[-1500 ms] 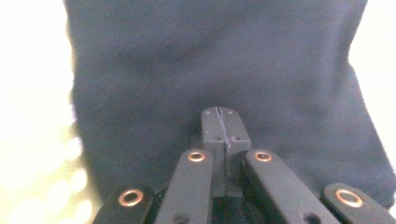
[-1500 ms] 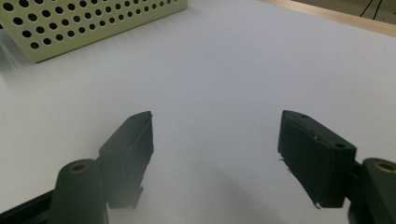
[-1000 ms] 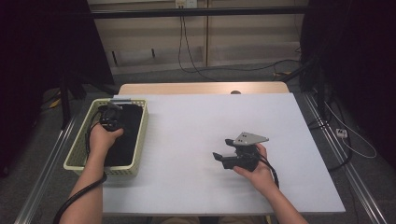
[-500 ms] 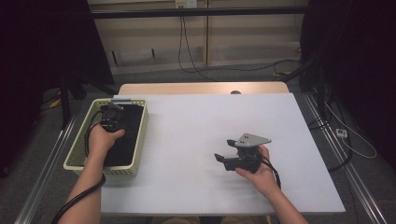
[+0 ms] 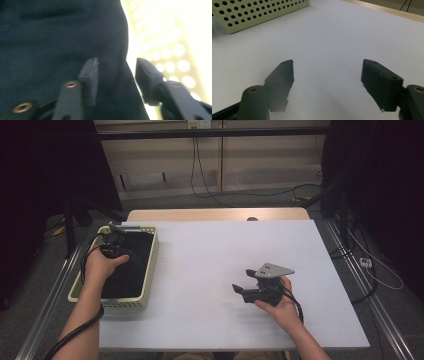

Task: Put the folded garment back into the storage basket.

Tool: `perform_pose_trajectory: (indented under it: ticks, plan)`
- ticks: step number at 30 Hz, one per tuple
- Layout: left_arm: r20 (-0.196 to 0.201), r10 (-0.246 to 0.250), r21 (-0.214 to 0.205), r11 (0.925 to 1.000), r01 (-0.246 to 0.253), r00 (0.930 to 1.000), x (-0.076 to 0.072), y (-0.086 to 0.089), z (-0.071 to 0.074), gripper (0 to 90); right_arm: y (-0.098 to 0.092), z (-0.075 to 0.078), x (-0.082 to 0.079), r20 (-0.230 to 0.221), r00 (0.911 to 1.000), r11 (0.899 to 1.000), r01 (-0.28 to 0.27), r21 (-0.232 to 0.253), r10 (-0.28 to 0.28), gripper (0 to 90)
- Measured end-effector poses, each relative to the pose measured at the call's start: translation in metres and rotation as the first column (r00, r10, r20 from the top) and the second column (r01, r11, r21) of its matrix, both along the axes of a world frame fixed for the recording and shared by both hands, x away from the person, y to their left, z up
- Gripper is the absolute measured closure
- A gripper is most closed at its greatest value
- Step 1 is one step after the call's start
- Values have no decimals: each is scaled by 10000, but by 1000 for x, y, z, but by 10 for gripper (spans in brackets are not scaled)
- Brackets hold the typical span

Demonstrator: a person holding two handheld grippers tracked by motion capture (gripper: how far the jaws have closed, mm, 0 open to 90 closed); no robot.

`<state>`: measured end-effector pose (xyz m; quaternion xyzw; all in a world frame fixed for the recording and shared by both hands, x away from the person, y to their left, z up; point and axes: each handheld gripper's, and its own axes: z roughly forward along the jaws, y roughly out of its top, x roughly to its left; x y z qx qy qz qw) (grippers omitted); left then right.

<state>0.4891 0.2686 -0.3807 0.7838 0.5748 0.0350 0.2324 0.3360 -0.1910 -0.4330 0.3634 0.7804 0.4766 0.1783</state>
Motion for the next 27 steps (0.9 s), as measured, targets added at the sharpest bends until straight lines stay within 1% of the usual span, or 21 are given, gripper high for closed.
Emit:
perform_pose_trajectory:
  ticks: [2,4,5,6,7,8,10,11,12,13,14,16,19,20,21,23,27]
  plan:
    - [100,-112,-102,9999,113,9999,-1,3,6,480,0,1,0,20,10000,10000,-4,11,4,265]
    - [269,-111,-67,9999,113,9996,-3,3,13,460,-1,1,-1,50,10000,10000,-24,26,24,265]
    - [373,-107,-151,9998,113,9992,-5,3,17,457,-2,1,-2,49,10000,10000,-36,23,36,264]
    - [366,-147,-245,9996,156,9992,-6,3,21,443,-2,1,-2,25,10000,10000,-33,30,33,263]
    - [445,-210,-235,9995,220,9988,-7,3,24,428,-3,1,-2,17,10000,10000,-23,34,23,263]
    - [498,-301,-135,9994,308,9983,-8,2,28,423,-4,1,-2,-2,10000,10000,4,71,-4,263]
    - [564,-461,-77,9989,466,9973,-10,-1,33,400,-5,2,-2,3,10000,10000,20,84,-20,263]
    - [592,-493,-100,9987,499,9970,-10,-3,35,386,-6,2,-2,13,10000,9999,22,100,-22,263]
    - [674,-632,-95,9979,639,9957,-11,-5,38,382,-7,3,-2,11,10000,9999,21,99,-21,263]
    - [725,-638,-109,9978,648,9953,-12,-7,40,372,-8,3,-2,51,10000,10000,33,73,-34,263]
    - [744,-739,-51,9972,745,9945,-13,-9,43,363,-9,4,-2,41,10000,10000,40,61,-41,263]
    - [844,-849,-139,9962,864,9928,-14,-14,47,348,-11,5,-3,67,10000,9999,60,94,-61,262]
    - [933,-1138,-110,9933,1153,9891,-17,-21,52,337,-17,5,-5,23,9999,9999,122,67,-122,262]
    - [989,-1166,-127,9929,1184,9882,-19,-23,53,334,-19,5,-6,33,9999,9999,137,39,-137,261]
    - [1012,-1311,-141,9910,1332,9862,-20,-25,54,332,-21,5,-7,14,9999,9999,143,12,-143,261]
    - [1130,-1439,-193,9890,1470,9831,-22,-31,56,325,-25,5,-9,14,9999,9999,157,-24,-157,260]
    - [1186,-1779,-180,9833,1813,9769,-26,-42,59,311,-34,4,-12,-6,9997,9997,228,-85,-228,260]
